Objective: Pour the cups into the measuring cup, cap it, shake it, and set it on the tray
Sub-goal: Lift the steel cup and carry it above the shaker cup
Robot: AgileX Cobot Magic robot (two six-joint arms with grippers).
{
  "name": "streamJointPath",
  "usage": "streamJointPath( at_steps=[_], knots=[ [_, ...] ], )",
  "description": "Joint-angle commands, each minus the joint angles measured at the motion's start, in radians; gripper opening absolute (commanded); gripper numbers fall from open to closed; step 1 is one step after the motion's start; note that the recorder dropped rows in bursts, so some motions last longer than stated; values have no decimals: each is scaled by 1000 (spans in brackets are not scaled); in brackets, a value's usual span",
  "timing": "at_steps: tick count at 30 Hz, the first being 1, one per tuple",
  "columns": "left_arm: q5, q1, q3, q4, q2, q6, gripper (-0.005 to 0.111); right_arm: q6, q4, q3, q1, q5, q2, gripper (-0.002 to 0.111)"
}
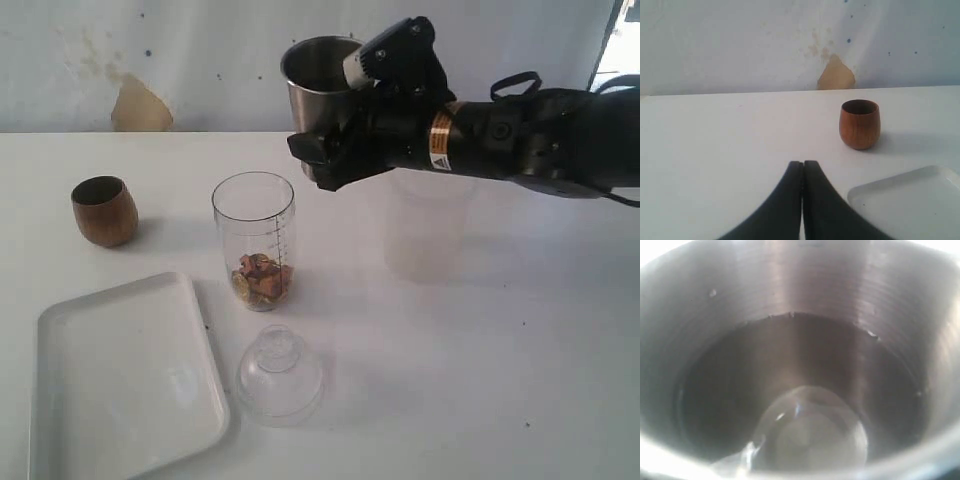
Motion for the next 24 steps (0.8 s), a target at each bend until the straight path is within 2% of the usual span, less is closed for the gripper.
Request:
streamJointPath(
  at_steps=[1,10,17,24],
  knots=[
    [-5,2,4,2,-5,-2,1,-17,22,-93,0,12,44,0],
    [-5,2,4,2,-5,-2,1,-66,4,-240,0,42,202,0],
    [-5,2,4,2,-5,-2,1,-201,2,-243,0,40,215,0],
    [-5,2,4,2,-5,-2,1,-219,-23,-243,0,-52,215,0]
  ],
)
